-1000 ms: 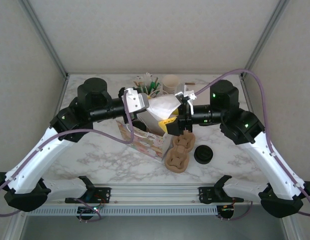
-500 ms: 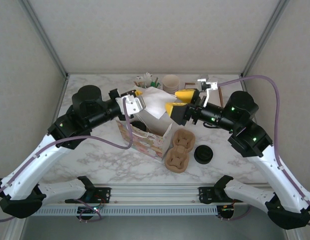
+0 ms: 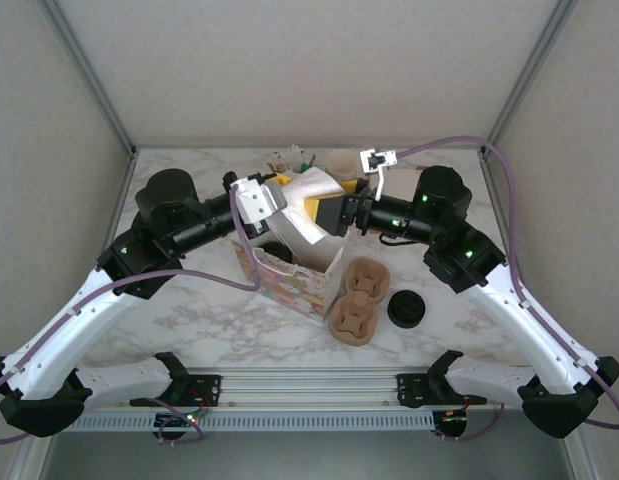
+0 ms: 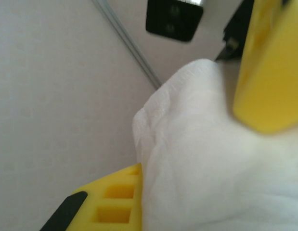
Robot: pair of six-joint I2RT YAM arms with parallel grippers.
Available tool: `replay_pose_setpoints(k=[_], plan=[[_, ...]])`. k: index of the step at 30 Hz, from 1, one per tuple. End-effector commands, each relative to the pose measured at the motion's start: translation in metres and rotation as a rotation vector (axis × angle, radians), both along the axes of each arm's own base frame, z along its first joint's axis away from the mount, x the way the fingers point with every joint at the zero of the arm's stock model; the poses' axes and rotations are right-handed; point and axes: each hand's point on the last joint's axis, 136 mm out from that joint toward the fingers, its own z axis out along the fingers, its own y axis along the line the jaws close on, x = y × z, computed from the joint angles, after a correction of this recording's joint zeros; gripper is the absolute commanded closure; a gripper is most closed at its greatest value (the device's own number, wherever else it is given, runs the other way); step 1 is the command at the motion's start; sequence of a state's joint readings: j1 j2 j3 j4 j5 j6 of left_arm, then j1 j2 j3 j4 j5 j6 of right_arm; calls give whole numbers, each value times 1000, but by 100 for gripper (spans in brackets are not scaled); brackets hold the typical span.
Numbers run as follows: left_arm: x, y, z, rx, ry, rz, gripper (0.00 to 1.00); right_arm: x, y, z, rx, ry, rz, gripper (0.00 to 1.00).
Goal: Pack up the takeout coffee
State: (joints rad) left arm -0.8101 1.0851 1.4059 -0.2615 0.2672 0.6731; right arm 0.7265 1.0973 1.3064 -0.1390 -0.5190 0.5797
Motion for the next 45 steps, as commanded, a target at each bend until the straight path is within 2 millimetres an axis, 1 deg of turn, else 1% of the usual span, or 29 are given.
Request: replay_pose_setpoints(k=[1,6,8,11,15,18,22,23,26,28,30,31,32,36,38,42,43,44,45], plan=[[-24,-2,29,-154,57,-110,100,-14,2,18,68,-97,67,1],[-39,-2,38,-213,107,-185,100,-15,2,21,67,-155,71,1],[-45,-1,44,-241,122,-206,100,-19,4,24,80,-173,102,1],[-47,0,50,-281,170,-214,100,-29,8,28,102,-203,170,1],[-49,-1,51,-307,229,-231,100,-40,7,29,123,-269,213,1],[-50,-3,55,-330,272,-245,100,-43,4,25,89,-320,204,1],[-58,-7,59,-347,328,-297,100,-43,5,19,58,-345,209,1],[-60,-7,66,-371,322,-311,100,-42,6,18,54,-347,214,1],[-61,-9,69,-387,349,-326,100,-44,8,19,56,-355,232,1],[-63,-10,69,-388,358,-336,100,-48,9,21,67,-366,253,3],[-63,-11,69,-385,358,-334,100,-52,8,24,71,-374,264,9],[-62,-11,68,-384,361,-326,100,-53,7,25,73,-378,270,14],[-60,-10,68,-388,366,-316,100,-63,10,27,79,-383,300,18],[-60,-13,67,-393,392,-325,100,-78,12,30,77,-404,346,33],[-61,-15,65,-384,399,-335,99,-85,13,32,70,-419,360,42],[-62,-17,62,-374,417,-340,99,-92,12,35,71,-444,365,62],[-64,-17,63,-374,414,-345,99,-92,12,35,72,-446,360,70],[-64,-17,64,-375,410,-345,98,-91,11,35,70,-449,354,80],[-63,-16,65,-379,409,-341,97,-90,11,35,69,-450,344,86]])
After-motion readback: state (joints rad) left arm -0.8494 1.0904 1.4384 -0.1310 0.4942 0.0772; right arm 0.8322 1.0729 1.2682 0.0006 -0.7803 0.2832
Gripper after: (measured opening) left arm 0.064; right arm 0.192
